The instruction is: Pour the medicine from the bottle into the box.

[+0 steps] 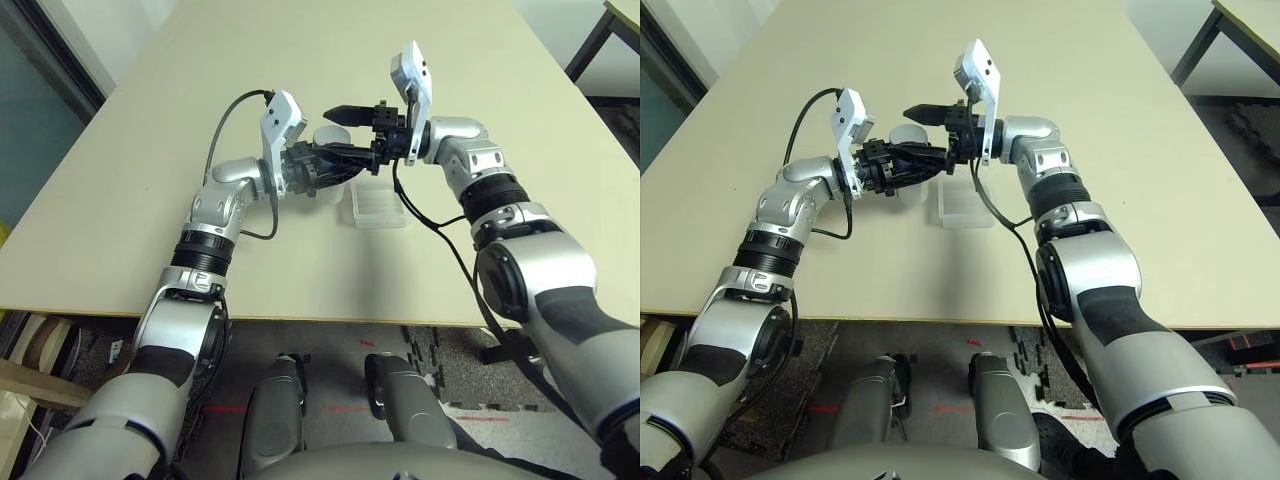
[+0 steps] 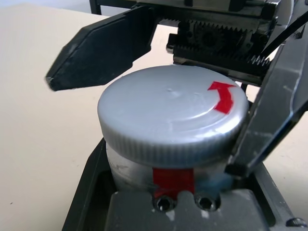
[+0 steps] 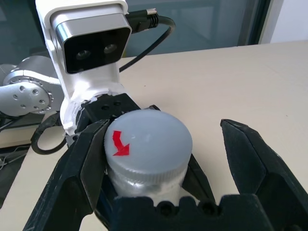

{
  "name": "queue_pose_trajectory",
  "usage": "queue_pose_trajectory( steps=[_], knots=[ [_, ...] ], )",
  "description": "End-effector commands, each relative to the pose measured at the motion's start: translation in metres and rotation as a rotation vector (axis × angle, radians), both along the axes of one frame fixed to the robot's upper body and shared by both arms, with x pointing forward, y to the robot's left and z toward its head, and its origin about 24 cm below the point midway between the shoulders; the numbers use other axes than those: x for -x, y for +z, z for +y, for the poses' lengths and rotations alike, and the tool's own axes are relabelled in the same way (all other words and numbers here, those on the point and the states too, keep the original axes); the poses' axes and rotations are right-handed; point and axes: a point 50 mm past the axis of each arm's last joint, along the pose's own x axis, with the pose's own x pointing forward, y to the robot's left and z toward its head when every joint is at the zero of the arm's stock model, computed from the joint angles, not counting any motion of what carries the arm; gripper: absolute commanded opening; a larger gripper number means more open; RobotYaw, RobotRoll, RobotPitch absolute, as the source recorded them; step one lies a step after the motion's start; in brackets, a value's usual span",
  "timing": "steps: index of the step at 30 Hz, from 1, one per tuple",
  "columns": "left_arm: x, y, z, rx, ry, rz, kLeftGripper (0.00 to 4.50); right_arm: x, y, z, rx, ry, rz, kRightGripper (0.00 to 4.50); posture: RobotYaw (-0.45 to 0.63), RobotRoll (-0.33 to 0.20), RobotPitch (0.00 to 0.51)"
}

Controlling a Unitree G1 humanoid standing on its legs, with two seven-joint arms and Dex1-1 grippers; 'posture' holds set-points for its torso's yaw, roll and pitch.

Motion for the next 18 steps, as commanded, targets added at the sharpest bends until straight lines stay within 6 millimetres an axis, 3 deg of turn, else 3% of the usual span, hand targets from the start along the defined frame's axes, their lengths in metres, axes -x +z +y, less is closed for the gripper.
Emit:
queue_pose_trajectory(
  steps=[1, 12, 18],
  knots=[
    [0.003, 0.002, 0.000, -0.004, -0.034, -0.020, 2.63, -0.005, 0.002, -0.029, 0.024, -0.105, 0.010, 4.50, -0.13, 0.000, 0.149],
    [0.003, 0.000, 0.001, -0.005, -0.031, -0.012, 2.63, -0.006, 0.011, -0.065, 0.031, -0.170, 0.007, 4.50, -0.13, 0.000, 0.151],
    [0.002, -0.002, 0.003, -0.006, -0.026, -0.007, 2.63, -0.004, 0.013, -0.070, 0.040, -0.159, 0.004, 4.50, -0.13, 0.000, 0.152]
  ],
)
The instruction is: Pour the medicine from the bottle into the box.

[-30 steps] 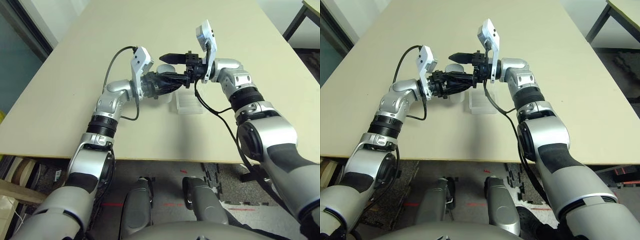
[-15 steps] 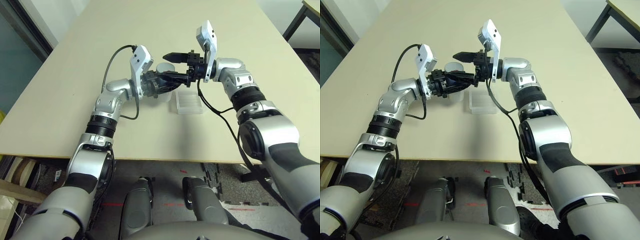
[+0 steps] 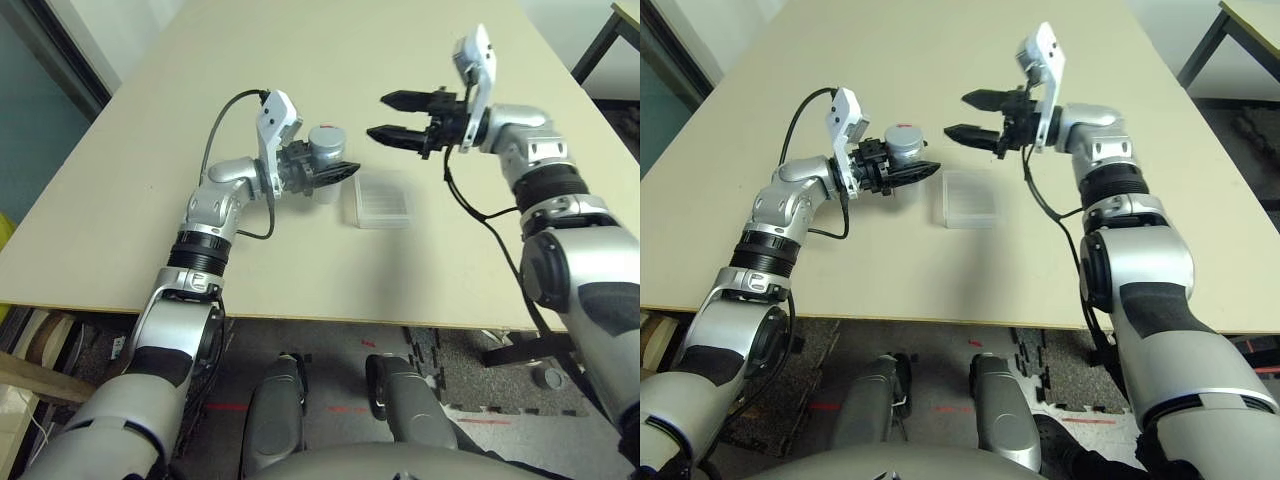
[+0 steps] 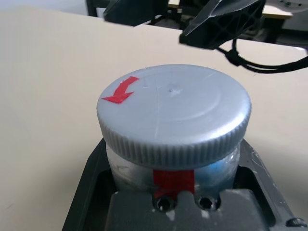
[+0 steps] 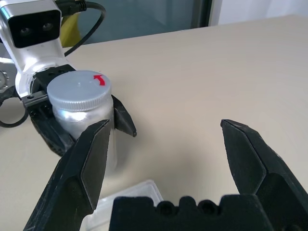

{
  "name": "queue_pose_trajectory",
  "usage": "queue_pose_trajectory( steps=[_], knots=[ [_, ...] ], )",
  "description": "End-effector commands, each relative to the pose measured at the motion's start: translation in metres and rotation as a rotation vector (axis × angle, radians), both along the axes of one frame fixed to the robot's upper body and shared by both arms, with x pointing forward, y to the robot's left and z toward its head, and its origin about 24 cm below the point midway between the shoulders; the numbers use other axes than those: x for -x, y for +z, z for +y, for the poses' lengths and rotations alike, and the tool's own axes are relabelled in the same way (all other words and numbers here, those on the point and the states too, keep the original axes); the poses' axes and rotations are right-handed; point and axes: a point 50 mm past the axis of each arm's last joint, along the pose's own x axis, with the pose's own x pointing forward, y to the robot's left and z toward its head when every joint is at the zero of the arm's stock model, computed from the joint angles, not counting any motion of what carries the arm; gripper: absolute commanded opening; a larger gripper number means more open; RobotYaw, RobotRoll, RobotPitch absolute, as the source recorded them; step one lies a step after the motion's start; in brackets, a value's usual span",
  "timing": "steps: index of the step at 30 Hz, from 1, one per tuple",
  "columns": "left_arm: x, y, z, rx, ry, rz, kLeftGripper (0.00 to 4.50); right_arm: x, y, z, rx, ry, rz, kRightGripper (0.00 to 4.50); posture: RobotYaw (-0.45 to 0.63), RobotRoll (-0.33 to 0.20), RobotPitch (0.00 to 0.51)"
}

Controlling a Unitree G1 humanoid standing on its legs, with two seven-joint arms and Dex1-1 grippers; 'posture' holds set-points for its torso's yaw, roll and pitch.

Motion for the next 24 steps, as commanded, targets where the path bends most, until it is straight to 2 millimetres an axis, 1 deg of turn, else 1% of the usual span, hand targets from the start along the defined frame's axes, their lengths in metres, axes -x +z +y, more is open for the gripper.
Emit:
queue_pose_trajectory(
  steps=[1, 5, 10, 19, 24],
  knots=[
    [0.001, -0.003, 0.002, -0.010, -0.001, -0.002, 2.63, 0.001, 0.002, -0.001, 0.006, 0.028, 0.010, 4.50, -0.13, 0.000, 0.152],
    [-0.001, -0.003, 0.003, -0.012, 0.004, -0.002, 2.63, 0.005, 0.003, 0.005, 0.009, 0.114, 0.017, 4.50, -0.13, 0.000, 0.152],
    [-0.002, -0.002, 0.001, -0.011, 0.003, -0.004, 2.63, 0.011, 0.005, 0.019, 0.000, 0.241, 0.026, 4.50, -0.14, 0.000, 0.151],
    [-0.002, 0.000, -0.008, -0.007, -0.026, -0.012, 2.63, 0.016, 0.004, 0.045, -0.036, 0.312, 0.019, 4.50, -0.15, 0.000, 0.151],
    [-0.002, 0.003, -0.013, 0.000, -0.039, -0.019, 2.63, 0.017, 0.000, 0.060, -0.039, 0.328, 0.018, 4.50, -0.15, 0.000, 0.151]
  ],
)
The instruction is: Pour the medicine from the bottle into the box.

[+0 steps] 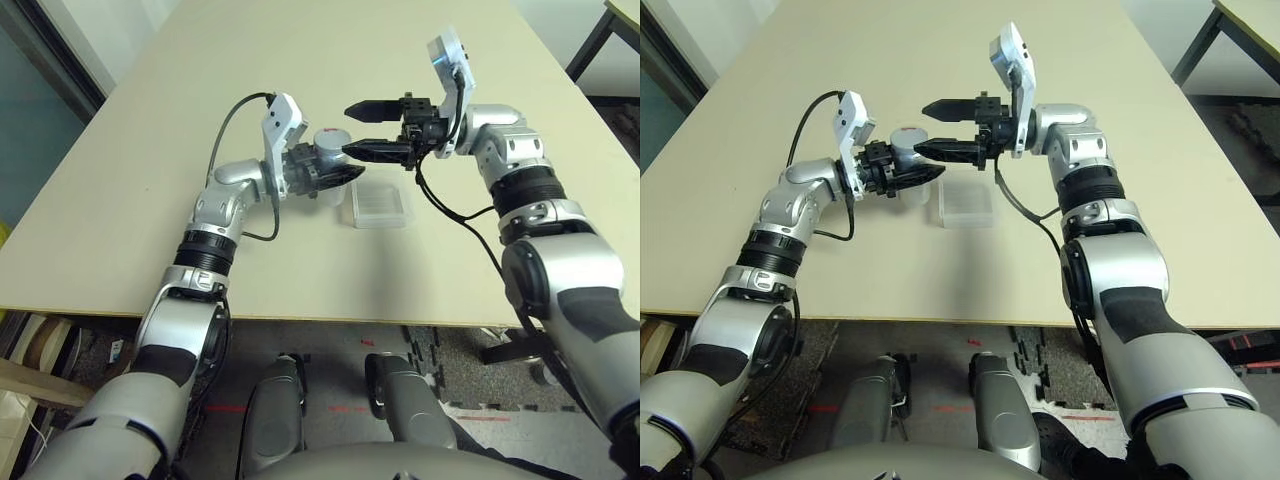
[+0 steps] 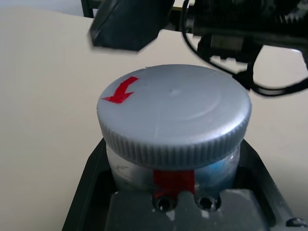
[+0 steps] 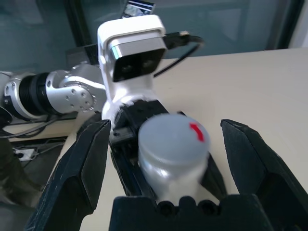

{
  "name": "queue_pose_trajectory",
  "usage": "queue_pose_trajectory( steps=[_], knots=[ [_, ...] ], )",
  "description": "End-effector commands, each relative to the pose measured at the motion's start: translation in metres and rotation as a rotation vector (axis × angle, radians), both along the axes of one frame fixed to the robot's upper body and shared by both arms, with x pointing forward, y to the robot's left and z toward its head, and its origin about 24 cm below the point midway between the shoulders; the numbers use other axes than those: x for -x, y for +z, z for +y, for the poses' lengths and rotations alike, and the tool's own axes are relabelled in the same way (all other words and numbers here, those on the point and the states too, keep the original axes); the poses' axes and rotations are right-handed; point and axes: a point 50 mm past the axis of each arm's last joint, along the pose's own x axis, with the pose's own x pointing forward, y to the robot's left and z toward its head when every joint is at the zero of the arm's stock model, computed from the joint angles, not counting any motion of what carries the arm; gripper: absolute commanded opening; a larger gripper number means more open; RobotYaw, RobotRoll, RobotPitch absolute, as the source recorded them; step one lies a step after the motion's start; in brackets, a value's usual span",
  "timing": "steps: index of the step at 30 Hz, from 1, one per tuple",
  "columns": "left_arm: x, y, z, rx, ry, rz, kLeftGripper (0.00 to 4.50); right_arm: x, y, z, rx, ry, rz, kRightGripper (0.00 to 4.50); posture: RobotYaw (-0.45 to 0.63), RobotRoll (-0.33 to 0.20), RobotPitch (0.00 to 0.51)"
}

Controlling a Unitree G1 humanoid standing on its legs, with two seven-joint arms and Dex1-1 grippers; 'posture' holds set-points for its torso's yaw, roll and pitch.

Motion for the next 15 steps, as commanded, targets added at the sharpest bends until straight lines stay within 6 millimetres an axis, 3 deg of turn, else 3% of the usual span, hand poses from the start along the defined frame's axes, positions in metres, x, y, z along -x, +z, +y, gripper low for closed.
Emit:
queue_pose_trajectory(
  steps=[1, 15],
  knots=[
    [0.000, 0.005, -0.006, -0.012, -0.025, -0.022, 2.63, 0.001, -0.002, 0.007, -0.003, 0.003, -0.010, 4.50, -0.15, 0.000, 0.151],
    [0.003, 0.007, -0.007, -0.005, -0.042, -0.028, 2.63, -0.005, -0.003, 0.017, -0.014, -0.053, -0.023, 4.50, -0.14, 0.000, 0.153]
  ],
)
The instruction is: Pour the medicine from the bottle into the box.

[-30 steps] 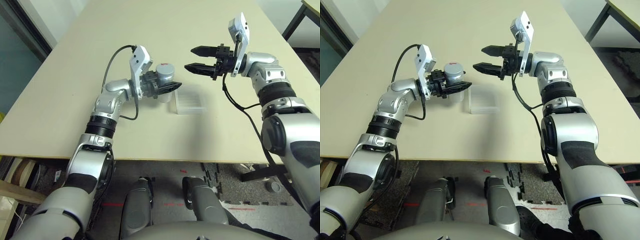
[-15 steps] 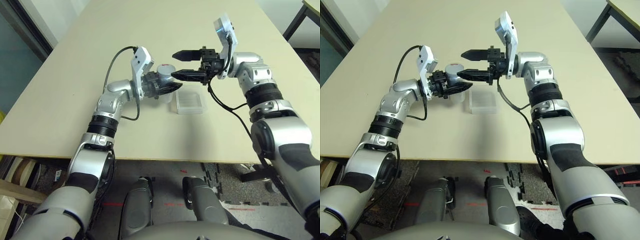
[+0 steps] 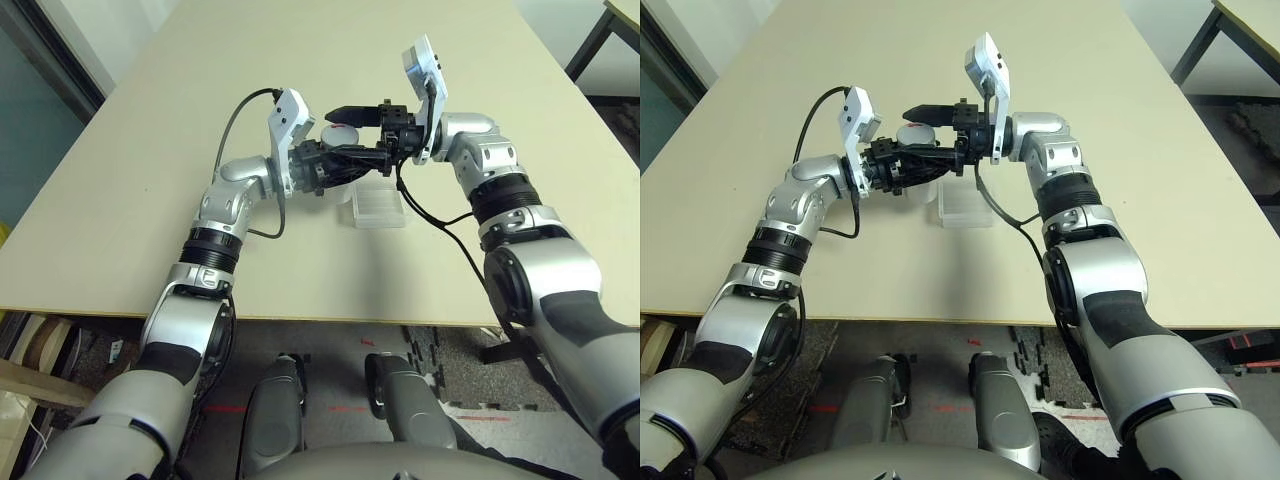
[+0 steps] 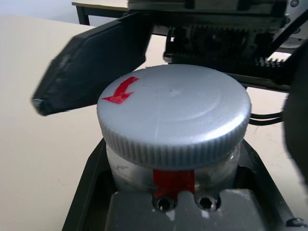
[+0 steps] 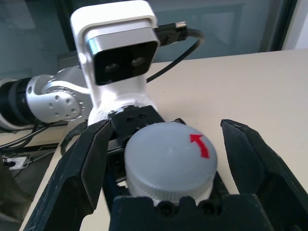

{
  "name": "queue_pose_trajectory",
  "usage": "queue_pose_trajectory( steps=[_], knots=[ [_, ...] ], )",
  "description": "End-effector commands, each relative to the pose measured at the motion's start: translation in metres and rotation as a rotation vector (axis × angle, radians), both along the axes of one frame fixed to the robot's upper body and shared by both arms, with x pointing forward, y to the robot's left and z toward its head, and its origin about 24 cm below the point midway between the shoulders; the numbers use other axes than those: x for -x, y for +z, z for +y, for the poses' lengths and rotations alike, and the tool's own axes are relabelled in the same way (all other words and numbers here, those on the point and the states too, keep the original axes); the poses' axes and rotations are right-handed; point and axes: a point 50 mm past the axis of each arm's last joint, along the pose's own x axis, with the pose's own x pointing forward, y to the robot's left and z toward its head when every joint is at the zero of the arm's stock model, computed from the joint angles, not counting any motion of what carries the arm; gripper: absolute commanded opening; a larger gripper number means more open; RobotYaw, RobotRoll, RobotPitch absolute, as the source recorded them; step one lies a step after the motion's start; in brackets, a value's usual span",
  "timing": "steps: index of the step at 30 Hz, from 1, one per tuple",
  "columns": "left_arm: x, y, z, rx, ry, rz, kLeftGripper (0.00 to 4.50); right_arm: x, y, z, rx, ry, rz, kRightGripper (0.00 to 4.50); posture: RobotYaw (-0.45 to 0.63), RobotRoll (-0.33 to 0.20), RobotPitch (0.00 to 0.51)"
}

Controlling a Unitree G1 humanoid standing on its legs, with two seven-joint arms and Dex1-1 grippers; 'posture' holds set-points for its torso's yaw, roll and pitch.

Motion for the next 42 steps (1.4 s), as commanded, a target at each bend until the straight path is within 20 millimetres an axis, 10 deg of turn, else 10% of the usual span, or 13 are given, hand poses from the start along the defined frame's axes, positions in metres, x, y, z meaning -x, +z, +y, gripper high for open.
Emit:
queue_pose_trajectory(
  steps=[1, 29, 42],
  knots=[
    [0.003, 0.003, -0.002, -0.010, -0.025, -0.016, 2.63, -0.002, 0.003, 0.003, 0.008, -0.014, -0.018, 4.50, -0.14, 0.000, 0.152],
    [0.003, 0.004, -0.002, -0.008, -0.030, -0.015, 2.63, -0.010, 0.005, -0.068, 0.067, -0.245, -0.015, 4.50, -0.16, 0.000, 0.149],
    [0.001, 0.003, 0.001, -0.010, -0.018, -0.017, 2.63, -0.004, 0.010, -0.070, 0.063, -0.121, 0.004, 4.50, -0.16, 0.000, 0.148]
  ],
)
